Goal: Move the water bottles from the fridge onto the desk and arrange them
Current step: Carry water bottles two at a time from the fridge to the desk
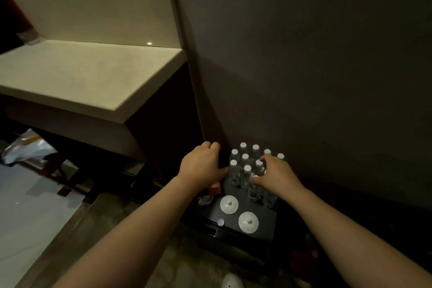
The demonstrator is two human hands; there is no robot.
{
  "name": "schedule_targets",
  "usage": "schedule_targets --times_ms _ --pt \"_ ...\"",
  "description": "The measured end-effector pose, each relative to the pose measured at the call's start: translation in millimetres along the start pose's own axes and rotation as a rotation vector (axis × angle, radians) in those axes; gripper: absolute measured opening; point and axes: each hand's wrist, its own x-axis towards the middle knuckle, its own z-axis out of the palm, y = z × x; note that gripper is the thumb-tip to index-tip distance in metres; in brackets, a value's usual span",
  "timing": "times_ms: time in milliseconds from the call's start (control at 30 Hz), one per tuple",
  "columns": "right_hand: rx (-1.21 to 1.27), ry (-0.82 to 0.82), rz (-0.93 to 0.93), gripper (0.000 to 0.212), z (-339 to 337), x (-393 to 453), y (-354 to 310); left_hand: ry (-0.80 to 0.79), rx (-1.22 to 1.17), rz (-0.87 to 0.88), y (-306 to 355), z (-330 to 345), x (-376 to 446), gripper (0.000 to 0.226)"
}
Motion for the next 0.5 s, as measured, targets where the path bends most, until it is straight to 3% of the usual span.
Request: schedule_targets --times_ms 400,500 --pt "0.263 0.099 0.406 0.067 148.5 79.2 71.0 -0.283 -0.375 -0.033 -60.4 177.5 114.9 0.080" --pt "0.336 0.188 0.473 0.070 193.1 100.6 90.3 -0.321 -0.451 -0.050 -71.6 233.5 138.9 0.081"
